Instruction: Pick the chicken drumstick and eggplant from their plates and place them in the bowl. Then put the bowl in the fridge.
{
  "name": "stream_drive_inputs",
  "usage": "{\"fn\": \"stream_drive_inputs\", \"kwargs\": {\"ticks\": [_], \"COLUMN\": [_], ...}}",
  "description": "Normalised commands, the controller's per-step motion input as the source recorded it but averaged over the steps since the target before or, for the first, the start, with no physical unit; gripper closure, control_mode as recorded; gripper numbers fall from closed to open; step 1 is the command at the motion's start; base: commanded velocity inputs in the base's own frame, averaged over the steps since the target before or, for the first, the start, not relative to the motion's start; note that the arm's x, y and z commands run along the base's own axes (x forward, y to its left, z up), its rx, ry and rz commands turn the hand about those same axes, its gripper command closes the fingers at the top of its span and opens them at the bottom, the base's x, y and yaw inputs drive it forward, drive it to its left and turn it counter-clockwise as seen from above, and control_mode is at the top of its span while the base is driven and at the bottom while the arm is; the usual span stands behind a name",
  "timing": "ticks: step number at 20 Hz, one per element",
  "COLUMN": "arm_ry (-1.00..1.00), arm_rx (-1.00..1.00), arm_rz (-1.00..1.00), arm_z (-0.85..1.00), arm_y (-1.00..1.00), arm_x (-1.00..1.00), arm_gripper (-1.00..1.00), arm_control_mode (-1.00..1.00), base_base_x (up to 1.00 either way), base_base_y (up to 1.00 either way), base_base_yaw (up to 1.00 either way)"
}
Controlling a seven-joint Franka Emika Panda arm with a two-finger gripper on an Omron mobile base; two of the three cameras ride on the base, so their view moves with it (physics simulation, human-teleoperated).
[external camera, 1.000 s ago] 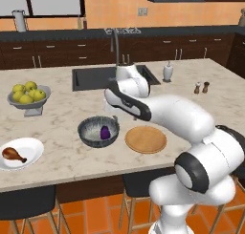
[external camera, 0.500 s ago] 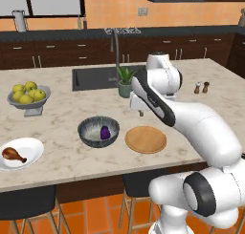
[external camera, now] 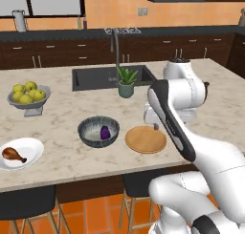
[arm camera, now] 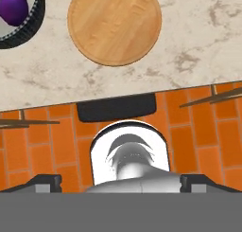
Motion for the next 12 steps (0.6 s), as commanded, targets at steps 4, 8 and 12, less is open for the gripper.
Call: {"fn": "stream_drive_inputs", "kwargs": {"ticks": [4,8,12], "arm_ry": [0.0,0.0,0.0], "arm_rx": [0.0,0.0,0.0], "arm_rz": [0.0,0.0,0.09], "arm_z": [0.0,-0.02,0.0], "arm_y": [-0.47,-0.33,-0.07], "arm_x": [-0.13,0.07,0.23], "arm_gripper": [-1.0,-1.0,-1.0], "arm_control_mode": [-1.0,-1.0,-1.0], "base_base_x": [0.0,0.0,0.0], "base_base_y": [0.0,0.0,0.0], "base_base_yaw": [0.0,0.0,0.0]}}
